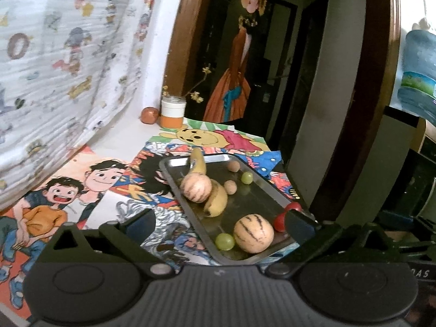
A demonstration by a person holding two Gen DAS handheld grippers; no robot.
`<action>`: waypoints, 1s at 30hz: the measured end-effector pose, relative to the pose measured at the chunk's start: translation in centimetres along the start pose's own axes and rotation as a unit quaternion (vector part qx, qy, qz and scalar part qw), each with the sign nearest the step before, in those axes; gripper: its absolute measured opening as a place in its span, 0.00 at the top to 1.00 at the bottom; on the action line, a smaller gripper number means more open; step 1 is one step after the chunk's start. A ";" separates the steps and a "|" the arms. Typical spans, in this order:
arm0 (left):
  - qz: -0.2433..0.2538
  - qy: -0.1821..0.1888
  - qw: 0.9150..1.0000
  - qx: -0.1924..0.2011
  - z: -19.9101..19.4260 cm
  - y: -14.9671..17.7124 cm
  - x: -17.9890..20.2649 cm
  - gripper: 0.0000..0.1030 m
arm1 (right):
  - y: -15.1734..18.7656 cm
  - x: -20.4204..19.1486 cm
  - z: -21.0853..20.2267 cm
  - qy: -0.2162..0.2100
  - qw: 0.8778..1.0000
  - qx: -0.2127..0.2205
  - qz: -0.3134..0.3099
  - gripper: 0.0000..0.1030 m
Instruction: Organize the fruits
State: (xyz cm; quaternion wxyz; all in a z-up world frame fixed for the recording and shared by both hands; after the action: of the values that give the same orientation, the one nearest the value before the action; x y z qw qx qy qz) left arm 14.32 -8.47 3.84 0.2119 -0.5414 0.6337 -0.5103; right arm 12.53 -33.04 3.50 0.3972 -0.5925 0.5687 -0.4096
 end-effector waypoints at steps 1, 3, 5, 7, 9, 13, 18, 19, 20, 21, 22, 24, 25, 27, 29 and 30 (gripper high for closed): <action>-0.002 -0.003 1.000 0.002 -0.3 0.1 -0.1 0.00 | 0.0 0.0 -0.2 0.001 1.000 0.000 0.002 0.01; -0.003 -0.006 1.000 0.004 -0.9 0.2 -0.4 0.00 | 0.0 -0.1 -0.6 0.004 1.000 -0.002 0.008 0.01; -0.005 -0.009 1.000 0.008 -1.6 0.3 -0.6 0.00 | -0.1 -0.2 -1.1 0.005 1.000 -0.004 0.015 0.01; -0.007 -0.011 1.000 0.010 -2.2 0.5 -0.9 0.00 | -0.1 -0.4 -1.7 0.003 1.000 -0.006 0.022 0.01; -0.009 -0.013 1.000 0.011 -2.9 0.6 -1.1 0.00 | -0.2 -0.5 -2.6 0.005 1.000 -0.002 0.026 0.01; -0.012 -0.014 1.000 0.014 -4.4 1.1 -1.5 0.00 | -0.4 -0.7 -4.7 0.011 1.000 0.010 0.027 0.01; -0.011 -0.013 1.000 0.014 -5.9 1.8 -1.8 0.00 | -0.4 -1.2 -7.3 0.021 0.999 0.023 0.014 0.01; -0.011 -0.013 1.000 0.014 -6.2 2.0 -1.8 0.00 | -0.4 -1.3 -7.6 0.023 0.999 0.023 0.012 0.00; -0.011 -0.012 1.000 0.012 -6.4 2.2 -1.8 0.00 | -0.3 -1.5 -8.0 0.022 1.000 0.020 0.011 0.00; -0.010 -0.012 1.000 0.011 -6.6 2.4 -1.8 0.00 | -0.2 -1.6 -8.3 0.017 1.000 0.017 0.012 0.00; -0.008 -0.012 1.000 0.010 -6.9 2.6 -1.9 0.00 | -0.1 -1.9 -8.6 0.011 1.000 0.016 0.014 0.00; -0.007 -0.014 1.000 0.009 -7.3 3.0 -2.0 0.00 | 0.3 -2.3 -9.2 0.005 1.000 0.012 0.016 0.00; -0.006 -0.014 1.000 0.008 -7.5 3.1 -2.0 0.00 | 0.4 -2.6 -9.4 0.004 1.000 0.010 0.016 0.00; -0.006 -0.014 1.000 0.006 -7.8 3.5 -2.2 0.00 | 0.7 -3.2 -9.8 0.000 1.000 0.008 0.017 0.00; -0.006 -0.014 1.000 0.008 -8.2 3.7 -2.4 0.00 | 0.8 -3.6 -10.1 -0.001 1.000 0.010 0.017 0.00; -0.005 -0.014 1.000 0.010 -8.4 3.8 -2.5 0.00 | 0.9 -3.9 -10.3 -0.002 1.000 0.012 0.017 0.00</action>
State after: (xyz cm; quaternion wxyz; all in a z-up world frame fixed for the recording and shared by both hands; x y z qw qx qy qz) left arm 6.42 -3.08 3.07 0.2236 -0.5498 0.6229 -0.5097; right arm 2.53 -29.20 6.12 0.4121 -0.5787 0.5727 -0.4090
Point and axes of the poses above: each gripper's, at about its wrist camera, not at the fingertips, and z roughly the way its jaws point, x to its right, y to its underside, the point moved 5 cm from there along z, roughly the way its jaws point, and after that the axes turned 13 degrees about y, right-handed, at the moved point
